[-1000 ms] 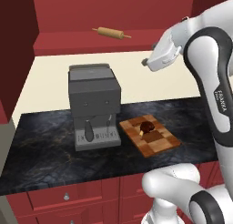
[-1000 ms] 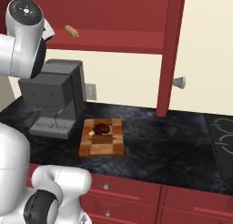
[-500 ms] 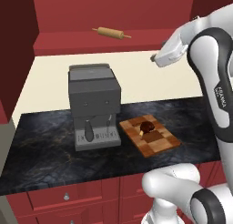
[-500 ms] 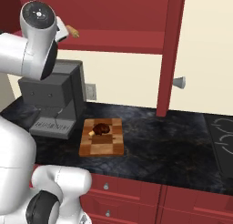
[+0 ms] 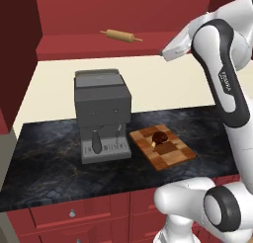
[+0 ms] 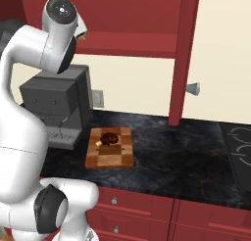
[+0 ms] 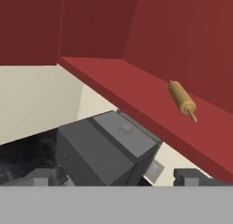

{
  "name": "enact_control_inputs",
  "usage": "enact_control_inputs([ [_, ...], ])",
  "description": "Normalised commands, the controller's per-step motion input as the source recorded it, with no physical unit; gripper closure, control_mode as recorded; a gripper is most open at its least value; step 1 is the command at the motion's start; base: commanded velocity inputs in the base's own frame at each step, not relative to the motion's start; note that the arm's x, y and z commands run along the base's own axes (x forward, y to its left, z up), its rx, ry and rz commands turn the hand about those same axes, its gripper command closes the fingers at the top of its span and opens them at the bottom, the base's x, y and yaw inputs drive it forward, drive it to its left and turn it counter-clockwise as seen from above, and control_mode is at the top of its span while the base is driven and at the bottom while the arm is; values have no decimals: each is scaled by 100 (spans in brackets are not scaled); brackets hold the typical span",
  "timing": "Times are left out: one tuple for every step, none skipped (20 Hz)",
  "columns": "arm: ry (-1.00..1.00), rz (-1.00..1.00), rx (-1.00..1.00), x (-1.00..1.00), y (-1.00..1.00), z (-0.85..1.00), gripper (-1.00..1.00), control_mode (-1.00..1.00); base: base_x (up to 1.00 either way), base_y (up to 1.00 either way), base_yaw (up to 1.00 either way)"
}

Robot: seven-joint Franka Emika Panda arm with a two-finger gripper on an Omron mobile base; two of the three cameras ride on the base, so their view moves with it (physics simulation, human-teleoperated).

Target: Open the cabinet, retrieve the rolling pin, and place it next to the meat on the cutting board to prepare for tenderizing.

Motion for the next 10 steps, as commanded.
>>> enact_control_inputs([
  [0,-1,3,66,0,17,-100,-100,0,0,0],
  [0,-1,2,56,0,15,-100,-100,0,0,0],
  [0,-3,1,49,0,13,-100,-100,0,0,0],
  [0,-5,1,48,0,10,-100,-100,0,0,0],
  [0,-8,0,50,0,10,-100,-100,0,0,0],
  [0,-9,0,48,0,10,-100,-100,0,0,0],
  [0,-10,0,34,0,5,-100,-100,0,0,0],
  [0,-10,0,39,0,4,-100,-100,0,0,0],
  [0,-11,0,44,1,0,-100,-100,0,0,0],
  [0,-12,0,53,3,0,-100,-100,0,0,0],
])
